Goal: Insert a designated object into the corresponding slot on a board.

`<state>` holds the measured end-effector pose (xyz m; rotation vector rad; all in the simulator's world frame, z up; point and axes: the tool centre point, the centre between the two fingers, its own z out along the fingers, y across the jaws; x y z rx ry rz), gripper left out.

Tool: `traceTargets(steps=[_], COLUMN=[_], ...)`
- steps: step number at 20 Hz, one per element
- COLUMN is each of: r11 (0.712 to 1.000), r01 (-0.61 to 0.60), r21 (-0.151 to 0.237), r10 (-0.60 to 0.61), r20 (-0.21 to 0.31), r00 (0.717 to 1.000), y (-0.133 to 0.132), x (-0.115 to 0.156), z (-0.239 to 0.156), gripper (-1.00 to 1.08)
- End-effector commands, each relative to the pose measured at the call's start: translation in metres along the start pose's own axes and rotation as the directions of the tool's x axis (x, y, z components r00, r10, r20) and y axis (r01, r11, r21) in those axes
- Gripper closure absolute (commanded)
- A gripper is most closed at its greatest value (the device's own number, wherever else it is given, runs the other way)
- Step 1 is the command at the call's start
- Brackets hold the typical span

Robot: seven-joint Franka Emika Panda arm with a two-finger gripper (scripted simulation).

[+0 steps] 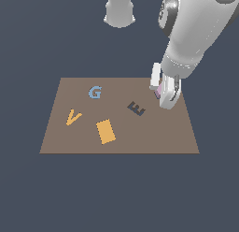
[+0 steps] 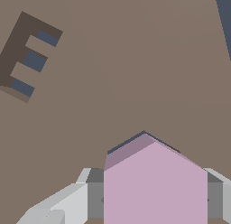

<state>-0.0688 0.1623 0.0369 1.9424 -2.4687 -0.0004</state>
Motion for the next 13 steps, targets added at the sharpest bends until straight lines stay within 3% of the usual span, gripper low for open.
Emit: traceTargets(steps=[1, 3, 4, 13], r11=[1.000, 1.000, 1.000, 1.000], r01=[-0.002, -0.002, -0.002, -0.002], r21=[0.000, 0.000, 0.000, 0.000], r10=[0.002, 0.002, 0.002, 0.002], r20=[0.000, -0.001, -0.001, -0.001], r00=[1.000, 1.000, 1.000, 1.000], y=[0.0006, 0.0007, 0.0007, 0.0007], x=[-0.0002, -0.0003, -0.0003, -0.0003], z=[0.0049, 0.0065, 0.0065, 0.0065], gripper=[1.08, 1.08, -0.92, -0.92])
